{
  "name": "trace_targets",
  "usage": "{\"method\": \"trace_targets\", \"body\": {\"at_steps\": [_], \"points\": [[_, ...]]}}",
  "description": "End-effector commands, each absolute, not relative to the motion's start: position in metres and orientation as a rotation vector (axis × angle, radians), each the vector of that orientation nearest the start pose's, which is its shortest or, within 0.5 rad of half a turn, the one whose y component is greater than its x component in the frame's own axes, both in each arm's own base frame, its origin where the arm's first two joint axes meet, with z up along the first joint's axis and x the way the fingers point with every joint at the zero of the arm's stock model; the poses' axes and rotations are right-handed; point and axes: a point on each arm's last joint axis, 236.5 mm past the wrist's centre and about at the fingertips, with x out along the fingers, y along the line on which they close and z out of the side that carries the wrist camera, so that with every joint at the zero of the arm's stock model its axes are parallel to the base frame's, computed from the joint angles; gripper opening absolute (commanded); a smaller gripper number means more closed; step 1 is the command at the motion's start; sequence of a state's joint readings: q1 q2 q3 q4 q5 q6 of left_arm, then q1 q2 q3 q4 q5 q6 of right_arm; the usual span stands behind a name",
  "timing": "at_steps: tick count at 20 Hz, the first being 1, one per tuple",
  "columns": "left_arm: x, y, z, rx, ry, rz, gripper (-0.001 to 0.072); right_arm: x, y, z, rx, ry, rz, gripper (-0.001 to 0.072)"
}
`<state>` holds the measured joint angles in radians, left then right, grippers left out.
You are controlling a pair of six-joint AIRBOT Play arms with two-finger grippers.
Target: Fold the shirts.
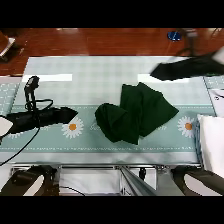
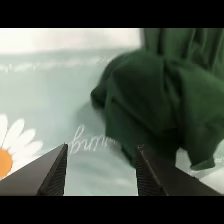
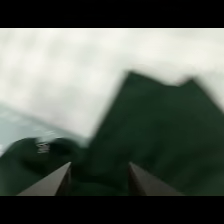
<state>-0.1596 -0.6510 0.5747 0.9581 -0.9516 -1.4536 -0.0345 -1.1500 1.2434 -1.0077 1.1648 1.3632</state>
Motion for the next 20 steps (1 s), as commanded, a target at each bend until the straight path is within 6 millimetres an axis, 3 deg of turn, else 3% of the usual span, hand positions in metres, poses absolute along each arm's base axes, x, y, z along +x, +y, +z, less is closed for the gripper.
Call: {"method": "trace_targets", "body": {"at_steps": [1, 3, 6, 9, 12, 13, 14, 17, 20], "points": [[0.253, -0.161, 0.010, -0.515, 1.109, -0.451, 0.0507, 0.353, -0.028, 0.088, 0.451, 1.015, 0.072, 0.0404], [0.262, -0.177, -0.016, -0.594, 1.151, -0.474, 0.0507, 0.312, -0.038, 0.034, 0.580, 1.113, 0.001, 0.0404], [0.284, -0.208, -0.037, -0.639, 1.141, -0.566, 0.0506, 0.268, -0.019, -0.030, 0.686, 1.250, -0.018, 0.0402], [0.298, -0.238, -0.051, -0.646, 1.185, -0.637, 0.0506, 0.247, -0.004, -0.061, 0.753, 1.308, -0.027, 0.0402], [0.308, -0.264, -0.061, -0.617, 1.233, -0.691, 0.0503, 0.239, -0.001, -0.072, 0.766, 1.331, -0.037, 0.0402], [0.308, -0.271, -0.060, -0.619, 1.252, -0.720, 0.0366, 0.238, -0.001, -0.074, 0.768, 1.338, -0.038, 0.0402], [0.307, -0.277, -0.057, -0.619, 1.271, -0.762, 0.0038, 0.237, -0.002, -0.077, 0.769, 1.349, -0.042, 0.0401], [0.306, -0.283, -0.043, -0.587, 1.260, -0.854, 0.0018, 0.239, 0.003, -0.091, 0.820, 1.388, -0.035, 0.0402], [0.308, -0.281, -0.041, -0.596, 1.260, -0.859, 0.0018, 0.262, 0.011, -0.097, 0.920, 1.364, 0.012, 0.0401]]}}
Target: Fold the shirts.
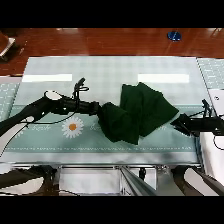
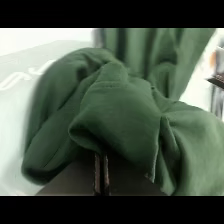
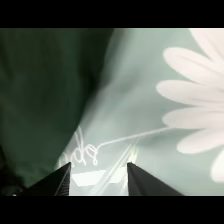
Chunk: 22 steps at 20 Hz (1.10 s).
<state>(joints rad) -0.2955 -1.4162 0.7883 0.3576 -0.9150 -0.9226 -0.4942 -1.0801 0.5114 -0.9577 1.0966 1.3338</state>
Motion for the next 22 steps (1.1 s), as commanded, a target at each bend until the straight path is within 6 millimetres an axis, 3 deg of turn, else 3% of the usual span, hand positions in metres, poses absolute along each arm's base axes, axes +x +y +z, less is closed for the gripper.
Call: {"method": "trace_targets", "body": {"at_steps": [1, 5, 9, 10, 11, 12, 14, 15, 17, 18, 20, 22], "points": [[0.308, -0.280, -0.041, -0.596, 1.259, -0.858, 0.0018, 0.273, 0.013, -0.098, 0.953, 1.354, 0.027, 0.0401], [0.309, -0.280, -0.041, -0.597, 1.257, -0.855, 0.0018, 0.314, 0.015, -0.102, 1.018, 1.340, 0.066, 0.0401], [0.309, -0.280, -0.041, -0.597, 1.256, -0.855, 0.0018, 0.359, 0.054, -0.104, 0.885, 1.392, 0.183, 0.0371], [0.310, -0.279, -0.039, -0.598, 1.252, -0.853, 0.0018, 0.373, 0.063, -0.098, 0.851, 1.385, 0.219, 0.0240], [0.313, -0.276, -0.035, -0.606, 1.240, -0.847, 0.0018, 0.386, 0.072, -0.086, 0.817, 1.372, 0.267, 0.0021], [0.319, -0.272, -0.025, -0.612, 1.214, -0.847, 0.0018, 0.398, 0.077, -0.071, 0.782, 1.345, 0.307, 0.0019], [0.343, -0.255, 0.015, -0.624, 1.101, -0.846, 0.0018, 0.421, 0.084, -0.022, 0.720, 1.288, 0.408, 0.0019], [0.361, -0.242, 0.048, -0.635, 1.010, -0.827, 0.0017, 0.435, 0.083, 0.013, 0.677, 1.223, 0.449, 0.0019], [0.389, -0.213, 0.131, -0.622, 0.785, -0.801, 0.0017, 0.464, 0.078, 0.103, 0.566, 1.007, 0.488, 0.0019], [0.399, -0.195, 0.178, -0.607, 0.659, -0.774, 0.0017, 0.471, 0.076, 0.158, 0.501, 0.881, 0.502, 0.0019], [0.399, -0.161, 0.266, -0.575, 0.426, -0.715, 0.0017, 0.460, 0.072, 0.260, 0.359, 0.654, 0.500, 0.0019], [0.380, -0.132, 0.335, -0.525, 0.243, -0.661, 0.0017, 0.424, 0.068, 0.342, 0.235, 0.463, 0.463, 0.0019]]}}
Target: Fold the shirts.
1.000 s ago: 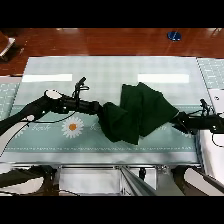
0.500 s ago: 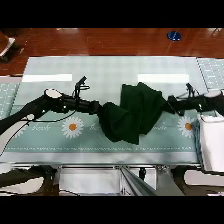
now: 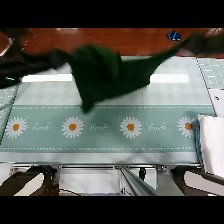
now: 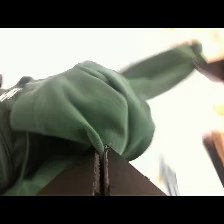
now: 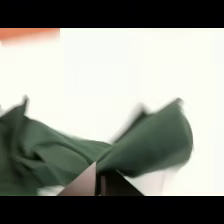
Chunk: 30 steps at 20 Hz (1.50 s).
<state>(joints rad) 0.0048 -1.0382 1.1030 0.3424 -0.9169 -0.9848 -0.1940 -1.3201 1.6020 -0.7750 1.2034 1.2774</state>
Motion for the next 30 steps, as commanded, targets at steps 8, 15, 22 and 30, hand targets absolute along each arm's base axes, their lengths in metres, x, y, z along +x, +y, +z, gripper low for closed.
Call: {"method": "trace_targets", "body": {"at_steps": [8, 15, 22, 30], "points": [[0.254, -0.080, 0.363, -0.282, 0.266, -0.356, 0.0017, 0.247, 0.056, 0.471, 0.003, 0.097, 0.253, 0.0019], [0.204, -0.081, 0.284, -0.271, 0.493, -0.304, 0.0017, 0.227, 0.057, 0.401, -0.004, 0.351, 0.260, 0.0019], [0.268, -0.112, 0.114, -0.561, 0.785, -0.390, 0.0017, 0.334, 0.037, 0.240, 0.156, 0.755, 0.269, 0.0019], [0.358, -0.197, -0.013, -0.503, 0.993, -0.385, 0.0018, 0.468, 0.045, 0.103, 0.477, 1.002, 0.332, 0.0019]]}}
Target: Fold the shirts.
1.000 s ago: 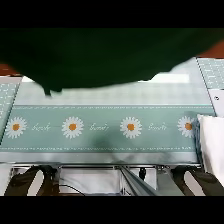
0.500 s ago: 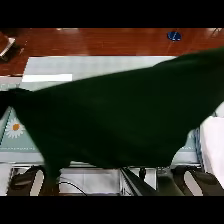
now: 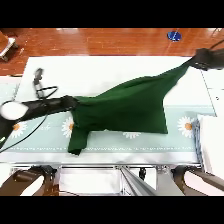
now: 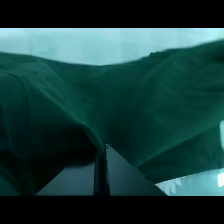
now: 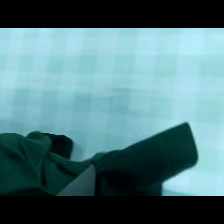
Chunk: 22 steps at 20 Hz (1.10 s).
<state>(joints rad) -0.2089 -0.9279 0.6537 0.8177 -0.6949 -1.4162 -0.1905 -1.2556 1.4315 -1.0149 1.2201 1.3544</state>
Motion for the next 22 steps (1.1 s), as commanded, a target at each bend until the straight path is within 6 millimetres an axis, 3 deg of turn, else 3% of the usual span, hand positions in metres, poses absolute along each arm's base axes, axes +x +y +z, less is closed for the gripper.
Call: {"method": "trace_targets", "body": {"at_steps": [1, 2, 3, 5, 7, 9, 10, 12, 14, 16, 19, 22], "points": [[0.367, -0.201, -0.021, -0.516, 1.028, -0.376, 0.0029, 0.478, 0.046, 0.087, 0.517, 1.020, 0.325, 0.0033], [0.374, -0.204, -0.026, -0.529, 1.060, -0.372, 0.0158, 0.486, 0.044, 0.074, 0.552, 1.032, 0.304, 0.0204], [0.376, -0.207, -0.030, -0.524, 1.106, -0.389, 0.0477, 0.489, 0.040, 0.061, 0.574, 1.054, 0.278, 0.0418], [0.366, -0.195, -0.030, -0.437, 1.236, -0.454, 0.0508, 0.487, 0.028, 0.053, 0.579, 1.077, 0.259, 0.0408], [0.341, -0.150, -0.027, -0.336, 1.382, -0.442, 0.0508, 0.464, -0.003, 0.047, 0.533, 1.147, 0.222, 0.0406], [0.311, -0.094, -0.025, -0.272, 1.479, -0.357, 0.0507, 0.418, -0.059, 0.031, 0.419, 1.279, 0.110, 0.0405], [0.297, -0.078, -0.024, -0.284, 1.490, -0.338, 0.0507, 0.394, -0.089, 0.020, 0.428, 1.310, -0.002, 0.0404], [0.268, -0.063, -0.034, -0.358, 1.478, -0.308, 0.0506, 0.351, -0.111, -0.008, 0.547, 1.292, -0.126, 0.0404], [0.233, -0.065, -0.059, -0.452, 1.500, -0.304, 0.0506, 0.305, -0.097, -0.044, 0.692, 1.277, -0.170, 0.0404], [0.208, -0.077, -0.079, -0.553, 1.531, -0.323, 0.0506, 0.279, -0.074, -0.069, 0.786, 1.254, -0.168, 0.0404], [0.209, -0.099, -0.090, -0.695, 1.470, -0.345, 0.0506, 0.265, -0.042, -0.087, 0.905, 1.256, -0.128, 0.0404], [0.225, -0.120, -0.093, -0.740, 1.389, -0.376, 0.0506, 0.264, -0.031, -0.087, 0.936, 1.260, -0.095, 0.0404]]}}
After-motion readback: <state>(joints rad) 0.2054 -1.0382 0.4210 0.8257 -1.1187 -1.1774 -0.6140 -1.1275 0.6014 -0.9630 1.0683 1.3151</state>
